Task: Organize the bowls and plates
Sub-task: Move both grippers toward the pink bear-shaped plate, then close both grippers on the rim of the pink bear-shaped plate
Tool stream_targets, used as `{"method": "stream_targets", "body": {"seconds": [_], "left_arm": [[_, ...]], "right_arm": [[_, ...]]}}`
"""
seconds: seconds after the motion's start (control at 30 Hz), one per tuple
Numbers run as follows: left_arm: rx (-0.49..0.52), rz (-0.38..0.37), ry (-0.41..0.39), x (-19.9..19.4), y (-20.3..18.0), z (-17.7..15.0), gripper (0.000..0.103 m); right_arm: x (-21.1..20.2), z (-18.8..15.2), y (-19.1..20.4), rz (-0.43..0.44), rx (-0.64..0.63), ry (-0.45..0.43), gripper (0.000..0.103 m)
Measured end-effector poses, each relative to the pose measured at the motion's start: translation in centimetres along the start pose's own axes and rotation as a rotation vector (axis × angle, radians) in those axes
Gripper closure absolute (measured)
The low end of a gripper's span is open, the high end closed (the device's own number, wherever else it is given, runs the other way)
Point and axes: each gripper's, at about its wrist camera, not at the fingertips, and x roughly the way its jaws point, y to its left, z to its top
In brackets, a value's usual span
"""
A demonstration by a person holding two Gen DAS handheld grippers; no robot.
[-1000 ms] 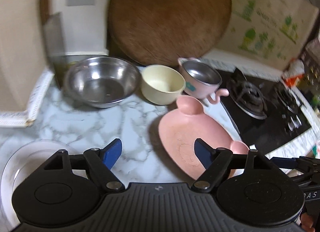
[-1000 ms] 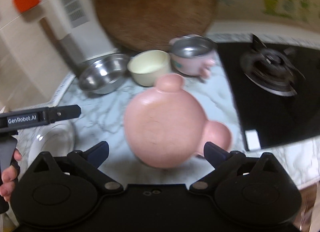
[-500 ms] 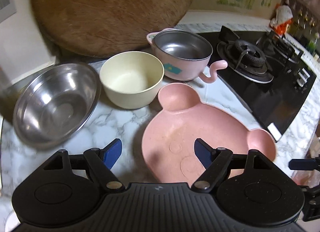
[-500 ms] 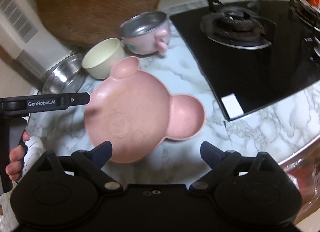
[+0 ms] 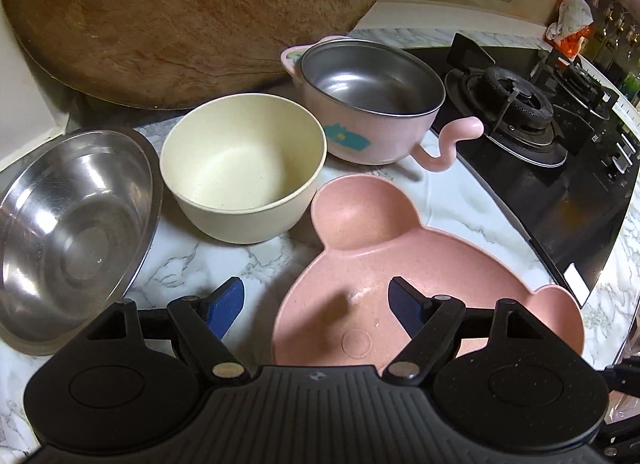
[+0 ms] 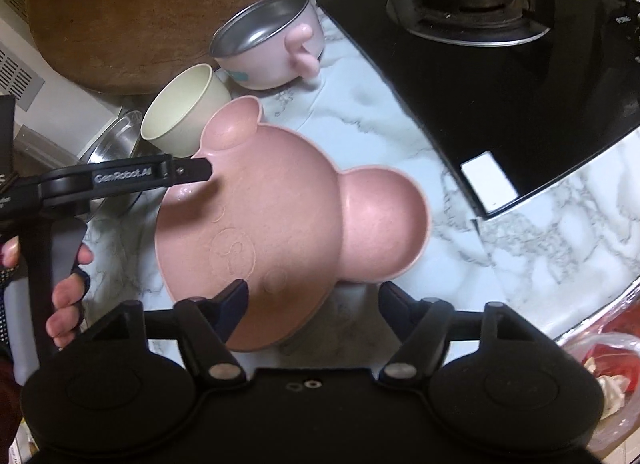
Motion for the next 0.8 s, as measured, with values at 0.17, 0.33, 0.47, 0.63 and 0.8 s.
{"method": "stream_targets", "body": {"seconds": [0.17,0.33,0.47,0.63,0.8], "left_arm": [[-0.013,-0.028,0.006,0.5,0.2,0.5,0.036],[0.007,-0.033,0.016,0.9,-0.2,0.8,0.045],[0.009,-0.023,0.031,1.4,-0.2,0.8,0.062],[-0.020,-0.016,0.028,1.2,0.4,0.7,0.074],[-0.046,-0.015,0.039,0.8,0.9,0.3,0.081]], "right_arm": [[0.4,0.3,-0.2,0.011,0.034,0.010,0.049],[0.7,0.2,0.0,-0.001,0.048,0.053,0.061],[0.9,0.2,-0.1,-0.003,0.048,0.051,0.070],[1.0,0.3,-0.3,0.001,0.056,0.052,0.080],[1.1,0.2,-0.5,-0.019,0.049,0.054,0.089]]}}
